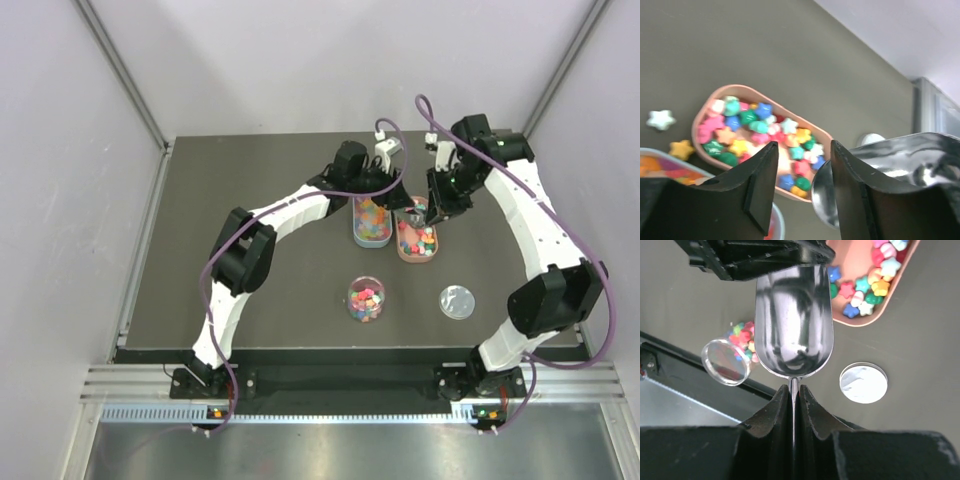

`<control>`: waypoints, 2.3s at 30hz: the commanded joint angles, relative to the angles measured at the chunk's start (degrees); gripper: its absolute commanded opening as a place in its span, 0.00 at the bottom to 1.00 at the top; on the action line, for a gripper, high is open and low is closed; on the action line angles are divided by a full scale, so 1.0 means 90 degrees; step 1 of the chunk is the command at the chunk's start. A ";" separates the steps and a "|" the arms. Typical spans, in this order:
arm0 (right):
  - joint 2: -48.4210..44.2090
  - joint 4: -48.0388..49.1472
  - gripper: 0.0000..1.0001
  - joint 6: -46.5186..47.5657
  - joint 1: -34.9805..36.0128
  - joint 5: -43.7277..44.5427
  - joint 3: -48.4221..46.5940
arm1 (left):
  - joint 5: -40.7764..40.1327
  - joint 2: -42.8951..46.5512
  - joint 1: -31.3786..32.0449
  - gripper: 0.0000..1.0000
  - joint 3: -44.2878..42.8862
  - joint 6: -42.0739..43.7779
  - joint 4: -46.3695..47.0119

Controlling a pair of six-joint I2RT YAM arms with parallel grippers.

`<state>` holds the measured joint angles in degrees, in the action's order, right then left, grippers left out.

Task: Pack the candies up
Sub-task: Scoop the fake candies from the storage box.

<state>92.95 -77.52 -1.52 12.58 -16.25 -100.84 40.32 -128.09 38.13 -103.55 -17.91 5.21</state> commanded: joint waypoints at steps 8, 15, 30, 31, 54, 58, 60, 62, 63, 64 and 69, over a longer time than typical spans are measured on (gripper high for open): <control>-0.0055 0.0292 0.00 0.0120 -0.0128 0.1013 0.1146 | -0.1589 0.0101 -0.0495 0.55 -0.0966 0.1180 -0.0071; 0.0688 0.0351 0.00 0.0130 -0.0206 0.1581 0.0863 | -0.1433 0.0618 -0.0789 0.54 -0.0039 0.1053 0.0103; 0.1704 0.0614 0.00 0.0003 0.0398 0.2401 0.0120 | -0.1042 0.1761 -0.1551 0.54 0.1612 0.0809 0.0817; 0.1733 0.0634 0.00 -0.0017 0.0428 0.2430 0.0110 | -0.1023 0.1781 -0.1570 0.54 0.1661 0.0789 0.0846; 0.2534 0.1103 0.00 -0.0271 0.0546 0.1649 0.0609 | -0.0925 0.1801 -0.1649 0.55 0.2140 0.0652 0.1091; 0.2661 0.1142 0.00 -0.0271 0.0526 0.1503 0.0618 | -0.0925 0.1772 -0.1620 0.55 0.2228 0.0662 0.1100; 0.2690 0.1181 0.00 -0.0280 0.0497 0.1454 0.0773 | -0.0935 0.1752 -0.1610 0.55 0.2238 0.0672 0.1120; 0.2729 0.1239 0.00 -0.0290 0.0477 0.1405 0.0823 | -0.0935 0.1713 -0.1590 0.55 0.2238 0.0691 0.1149; 0.2758 0.1307 0.00 -0.0300 0.0439 0.1396 0.0804 | -0.0925 0.1636 -0.1590 0.55 0.2218 0.0691 0.1217; 0.2807 0.1337 0.00 -0.0300 0.0438 0.1395 0.0765 | -0.0867 0.1587 -0.1580 0.55 0.2131 0.0691 0.1285; 0.2856 0.1406 0.00 -0.0280 0.0409 0.1454 0.0297 | -0.0574 0.0613 -0.1541 0.55 0.1380 0.0331 0.2056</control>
<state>117.84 -69.32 -4.14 16.58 -1.91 -94.26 32.58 -117.14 23.81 -86.11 -12.64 15.42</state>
